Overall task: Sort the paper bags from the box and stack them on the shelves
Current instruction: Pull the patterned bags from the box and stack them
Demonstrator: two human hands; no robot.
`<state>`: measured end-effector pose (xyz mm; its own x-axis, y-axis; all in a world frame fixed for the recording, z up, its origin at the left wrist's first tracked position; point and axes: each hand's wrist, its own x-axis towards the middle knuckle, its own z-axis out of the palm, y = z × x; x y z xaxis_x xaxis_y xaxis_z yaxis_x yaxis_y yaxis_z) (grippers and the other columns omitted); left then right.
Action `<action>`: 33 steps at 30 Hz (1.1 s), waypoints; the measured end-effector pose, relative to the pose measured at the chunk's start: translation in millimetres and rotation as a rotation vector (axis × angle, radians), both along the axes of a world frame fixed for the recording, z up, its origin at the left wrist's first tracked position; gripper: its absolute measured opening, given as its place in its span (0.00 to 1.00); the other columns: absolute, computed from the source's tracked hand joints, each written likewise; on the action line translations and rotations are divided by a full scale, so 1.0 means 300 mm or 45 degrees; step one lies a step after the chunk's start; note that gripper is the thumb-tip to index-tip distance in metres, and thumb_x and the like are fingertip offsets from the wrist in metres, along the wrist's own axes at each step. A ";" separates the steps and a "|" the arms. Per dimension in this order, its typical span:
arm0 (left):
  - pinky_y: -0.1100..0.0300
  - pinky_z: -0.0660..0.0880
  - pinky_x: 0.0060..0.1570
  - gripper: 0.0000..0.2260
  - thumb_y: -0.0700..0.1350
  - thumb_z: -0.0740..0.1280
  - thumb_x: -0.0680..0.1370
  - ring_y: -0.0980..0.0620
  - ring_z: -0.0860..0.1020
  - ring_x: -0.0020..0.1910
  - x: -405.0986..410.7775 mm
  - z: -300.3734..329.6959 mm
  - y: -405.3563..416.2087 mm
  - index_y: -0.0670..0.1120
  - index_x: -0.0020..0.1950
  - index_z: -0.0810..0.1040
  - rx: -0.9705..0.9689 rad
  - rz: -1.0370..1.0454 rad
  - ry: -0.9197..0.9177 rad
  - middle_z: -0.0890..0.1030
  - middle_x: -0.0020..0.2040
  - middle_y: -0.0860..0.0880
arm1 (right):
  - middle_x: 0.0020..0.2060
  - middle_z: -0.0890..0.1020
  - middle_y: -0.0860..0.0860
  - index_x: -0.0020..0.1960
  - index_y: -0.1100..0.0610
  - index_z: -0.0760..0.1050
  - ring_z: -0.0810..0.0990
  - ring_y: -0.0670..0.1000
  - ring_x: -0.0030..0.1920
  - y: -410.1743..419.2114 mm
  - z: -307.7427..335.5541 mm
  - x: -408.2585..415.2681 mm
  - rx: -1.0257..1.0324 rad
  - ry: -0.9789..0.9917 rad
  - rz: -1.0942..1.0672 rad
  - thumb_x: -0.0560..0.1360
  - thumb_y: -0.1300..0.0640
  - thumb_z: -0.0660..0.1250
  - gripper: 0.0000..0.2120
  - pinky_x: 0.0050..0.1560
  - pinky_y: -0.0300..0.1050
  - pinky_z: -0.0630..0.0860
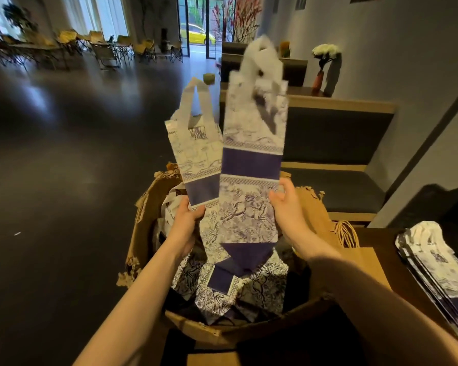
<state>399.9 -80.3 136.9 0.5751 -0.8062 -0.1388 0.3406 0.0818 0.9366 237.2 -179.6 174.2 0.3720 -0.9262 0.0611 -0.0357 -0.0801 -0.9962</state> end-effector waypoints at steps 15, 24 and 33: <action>0.57 0.77 0.47 0.15 0.32 0.60 0.78 0.47 0.79 0.53 -0.006 -0.012 0.007 0.44 0.63 0.71 0.073 0.053 -0.290 0.80 0.55 0.45 | 0.39 0.70 0.45 0.55 0.55 0.67 0.70 0.42 0.36 -0.001 -0.141 0.076 -0.163 0.434 0.153 0.76 0.58 0.67 0.10 0.34 0.30 0.67; 0.58 0.73 0.56 0.20 0.30 0.61 0.77 0.52 0.76 0.57 0.030 -0.021 0.024 0.42 0.69 0.70 0.103 0.388 -0.403 0.78 0.59 0.46 | 0.39 0.76 0.53 0.56 0.57 0.72 0.73 0.49 0.37 -0.127 -0.211 -0.041 -0.036 0.843 0.390 0.79 0.59 0.60 0.08 0.32 0.39 0.69; 0.54 0.76 0.53 0.14 0.32 0.61 0.78 0.53 0.79 0.48 0.053 -0.049 0.026 0.47 0.58 0.74 0.212 0.456 -0.409 0.80 0.47 0.52 | 0.26 0.64 0.53 0.32 0.55 0.65 0.62 0.51 0.28 -0.116 -0.305 0.068 -0.090 1.146 0.807 0.76 0.60 0.63 0.15 0.37 0.46 0.59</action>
